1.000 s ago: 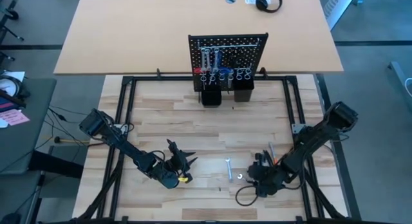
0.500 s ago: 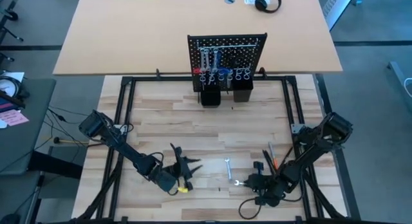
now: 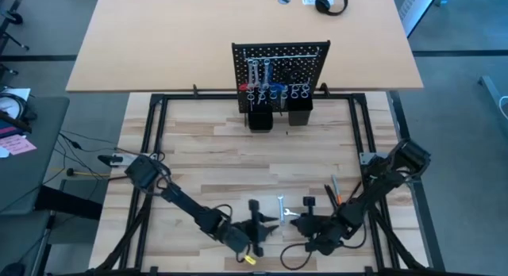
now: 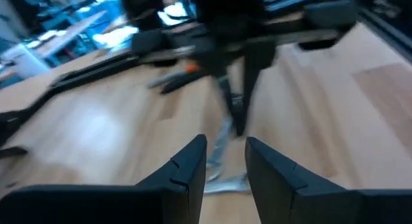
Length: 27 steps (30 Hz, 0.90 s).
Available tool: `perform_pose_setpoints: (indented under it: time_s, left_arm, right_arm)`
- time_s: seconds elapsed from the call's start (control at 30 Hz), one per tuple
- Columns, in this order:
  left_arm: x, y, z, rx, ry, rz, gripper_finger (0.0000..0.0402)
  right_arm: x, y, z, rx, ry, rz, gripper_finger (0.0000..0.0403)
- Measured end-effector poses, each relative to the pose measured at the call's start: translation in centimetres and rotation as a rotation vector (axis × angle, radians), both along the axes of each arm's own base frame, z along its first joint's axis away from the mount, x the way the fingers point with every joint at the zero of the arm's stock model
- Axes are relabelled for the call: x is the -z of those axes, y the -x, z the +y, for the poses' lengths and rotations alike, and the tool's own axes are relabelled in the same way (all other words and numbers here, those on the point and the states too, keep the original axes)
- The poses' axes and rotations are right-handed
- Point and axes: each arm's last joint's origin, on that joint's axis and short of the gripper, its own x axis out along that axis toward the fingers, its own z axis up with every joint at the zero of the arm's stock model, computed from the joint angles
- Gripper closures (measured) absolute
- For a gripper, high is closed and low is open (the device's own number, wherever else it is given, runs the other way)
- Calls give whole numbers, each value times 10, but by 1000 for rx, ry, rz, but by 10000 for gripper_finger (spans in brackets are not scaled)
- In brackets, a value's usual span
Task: Hang tools onto peg board
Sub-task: Hang the wrench on the pegboard
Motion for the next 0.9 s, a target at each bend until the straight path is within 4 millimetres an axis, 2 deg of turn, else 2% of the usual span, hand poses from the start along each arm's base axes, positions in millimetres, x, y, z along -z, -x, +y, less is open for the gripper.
perform_pose_setpoints:
  time_s: [0.13, 0.27, 0.37, 0.5, 0.7, 0.9]
  left_arm:
    - [5, -17, 0, 34, 37, 99, 293]
    - [6, -27, 18, -16, 160, 259, 287]
    - [10, -32, 34, -65, 281, 349, 287]
    - [17, -38, 53, -36, 416, 418, 294]
    - [22, -44, 67, -35, 401, 430, 310]
    - [23, -46, 71, -19, 361, 430, 315]
  right_arm:
    - [-5, -4, 1, 16, -8, -18, 391]
    - [-6, 0, 3, 36, -7, 15, 383]
    - [-6, -2, 1, 62, -47, 33, 358]
    - [0, -13, -10, 92, -154, 104, 312]
    - [22, -40, -13, 21, -275, 109, 253]
    - [38, -55, -4, -31, -262, 70, 213]
